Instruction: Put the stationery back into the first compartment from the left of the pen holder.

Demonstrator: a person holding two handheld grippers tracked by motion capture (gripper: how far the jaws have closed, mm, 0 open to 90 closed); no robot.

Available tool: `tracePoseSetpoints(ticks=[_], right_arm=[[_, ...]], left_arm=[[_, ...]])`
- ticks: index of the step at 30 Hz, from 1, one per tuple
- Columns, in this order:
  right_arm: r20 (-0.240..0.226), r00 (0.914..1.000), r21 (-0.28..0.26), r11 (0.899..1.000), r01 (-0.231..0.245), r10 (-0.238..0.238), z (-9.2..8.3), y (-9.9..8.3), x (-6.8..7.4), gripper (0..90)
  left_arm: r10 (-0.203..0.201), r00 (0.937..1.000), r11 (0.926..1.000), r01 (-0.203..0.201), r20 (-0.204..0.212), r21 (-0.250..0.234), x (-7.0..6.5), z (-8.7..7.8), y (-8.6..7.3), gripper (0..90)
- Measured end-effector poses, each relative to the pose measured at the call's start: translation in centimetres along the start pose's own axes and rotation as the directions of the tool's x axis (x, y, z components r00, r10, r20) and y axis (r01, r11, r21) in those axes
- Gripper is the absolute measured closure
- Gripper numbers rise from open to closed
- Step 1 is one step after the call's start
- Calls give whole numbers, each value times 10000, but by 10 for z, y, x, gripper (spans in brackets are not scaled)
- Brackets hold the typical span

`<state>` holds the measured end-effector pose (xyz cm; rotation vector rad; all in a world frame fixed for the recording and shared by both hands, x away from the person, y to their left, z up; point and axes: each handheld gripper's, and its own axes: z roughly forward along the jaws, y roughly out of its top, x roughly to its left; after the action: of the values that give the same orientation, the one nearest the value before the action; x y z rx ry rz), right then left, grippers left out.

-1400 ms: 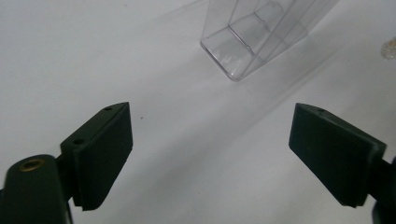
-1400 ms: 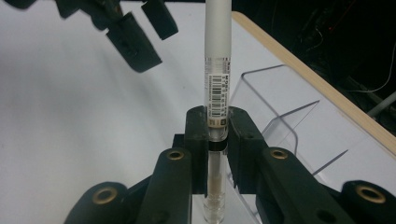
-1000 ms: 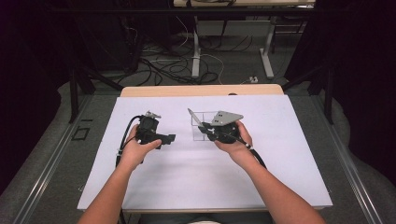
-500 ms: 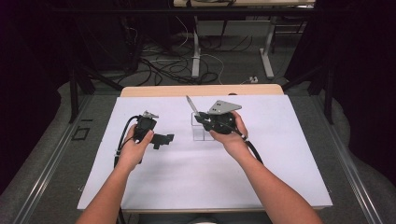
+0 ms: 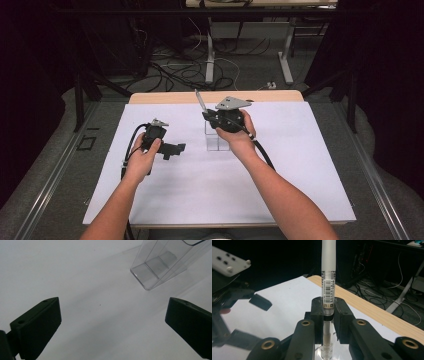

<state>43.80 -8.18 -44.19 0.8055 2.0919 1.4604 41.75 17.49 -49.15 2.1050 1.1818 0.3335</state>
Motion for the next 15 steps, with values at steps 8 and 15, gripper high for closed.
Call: tracePoseSetpoints(ticks=[8, 15], right_arm=[[468, 9975, 303, 9981, -536, 521, 17, -4, -5, 792], [671, 9952, 631, 9952, -749, 706, 21, -15, -5, 792]], left_arm=[[13, 10000, 10000, -13, -14, -22, 2, -1, 0, 4], [37, 10000, 10000, -37, -55, -31, 4, -3, -1, 3]])
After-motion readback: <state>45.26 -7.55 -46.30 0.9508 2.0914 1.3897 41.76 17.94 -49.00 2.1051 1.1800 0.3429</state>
